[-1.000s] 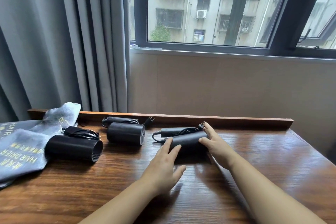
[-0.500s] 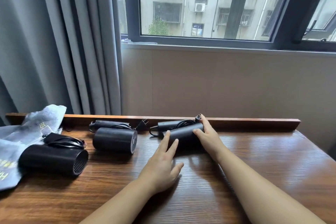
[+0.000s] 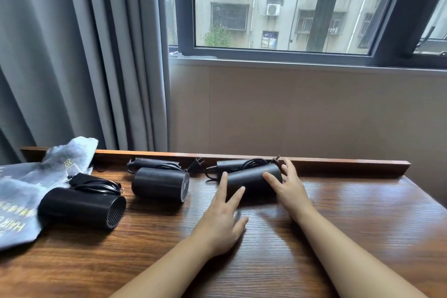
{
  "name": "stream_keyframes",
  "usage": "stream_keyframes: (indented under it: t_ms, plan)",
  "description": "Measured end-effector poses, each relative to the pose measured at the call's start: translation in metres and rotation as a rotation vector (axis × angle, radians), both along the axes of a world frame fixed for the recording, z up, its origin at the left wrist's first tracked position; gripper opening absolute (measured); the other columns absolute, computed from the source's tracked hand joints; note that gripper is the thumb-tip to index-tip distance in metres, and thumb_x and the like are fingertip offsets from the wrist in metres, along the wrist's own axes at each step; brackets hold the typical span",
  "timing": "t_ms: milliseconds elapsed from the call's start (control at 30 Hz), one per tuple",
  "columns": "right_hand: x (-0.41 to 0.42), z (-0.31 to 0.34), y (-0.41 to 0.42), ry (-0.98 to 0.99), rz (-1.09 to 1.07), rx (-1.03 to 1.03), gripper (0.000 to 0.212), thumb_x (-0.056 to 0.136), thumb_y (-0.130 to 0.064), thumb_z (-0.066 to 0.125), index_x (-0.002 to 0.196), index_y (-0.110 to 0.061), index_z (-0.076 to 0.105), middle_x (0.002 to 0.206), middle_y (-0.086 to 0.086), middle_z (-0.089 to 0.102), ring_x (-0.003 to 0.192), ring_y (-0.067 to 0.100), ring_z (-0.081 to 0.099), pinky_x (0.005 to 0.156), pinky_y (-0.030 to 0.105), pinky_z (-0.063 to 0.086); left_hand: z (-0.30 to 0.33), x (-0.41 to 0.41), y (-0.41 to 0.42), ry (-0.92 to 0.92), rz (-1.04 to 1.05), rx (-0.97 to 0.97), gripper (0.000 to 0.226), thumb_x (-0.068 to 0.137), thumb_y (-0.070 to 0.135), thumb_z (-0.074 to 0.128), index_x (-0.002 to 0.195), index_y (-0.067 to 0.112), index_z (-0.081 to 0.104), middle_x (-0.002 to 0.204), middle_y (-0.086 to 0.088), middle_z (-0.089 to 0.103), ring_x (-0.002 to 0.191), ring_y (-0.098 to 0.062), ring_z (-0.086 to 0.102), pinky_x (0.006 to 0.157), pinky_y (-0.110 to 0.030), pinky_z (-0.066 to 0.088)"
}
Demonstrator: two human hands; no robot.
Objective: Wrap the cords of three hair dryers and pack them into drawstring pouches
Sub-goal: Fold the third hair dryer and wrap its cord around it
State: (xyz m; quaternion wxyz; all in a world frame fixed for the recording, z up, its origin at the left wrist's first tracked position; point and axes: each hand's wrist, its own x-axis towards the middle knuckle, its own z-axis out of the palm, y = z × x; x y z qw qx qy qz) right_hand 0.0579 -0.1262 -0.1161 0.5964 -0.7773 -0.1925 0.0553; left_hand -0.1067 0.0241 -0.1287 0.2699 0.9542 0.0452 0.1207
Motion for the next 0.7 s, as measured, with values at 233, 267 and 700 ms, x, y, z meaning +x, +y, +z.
stream_keyframes:
  t_ms: [233,267,700]
  plan:
    - [-0.022,-0.007,-0.019,-0.036,-0.06,-0.254,0.085,0.09,-0.042,0.069,0.155,-0.012,0.023,0.155,0.01,0.038,0.138,0.021,0.044,0.113,0.034,0.036,0.002,-0.017,0.001,0.067,-0.012,-0.008,0.065,0.098,0.046,0.051,0.156,0.036,0.021,0.161,0.006,-0.03,0.153,-0.012,0.001,0.119,-0.021,0.007]
    - [-0.029,-0.007,-0.022,-0.09,-0.07,-0.341,0.078,0.09,-0.044,0.067,0.152,-0.012,0.03,0.15,0.01,0.045,0.135,0.023,0.045,0.111,0.036,0.037,0.003,-0.021,0.002,0.1,-0.009,0.021,0.065,0.099,0.047,0.049,0.156,0.034,0.021,0.163,0.004,-0.024,0.153,-0.013,-0.004,0.121,-0.024,0.004]
    - [-0.129,-0.012,-0.018,-0.495,0.068,-0.765,0.027,0.092,-0.032,0.06,0.114,-0.018,0.067,0.118,0.001,0.062,0.116,0.022,0.052,0.101,0.035,0.038,0.019,-0.099,0.027,0.155,0.021,0.317,0.043,0.097,0.045,0.048,0.129,0.018,0.057,0.13,-0.002,0.052,0.127,-0.022,0.042,0.112,-0.046,0.029]
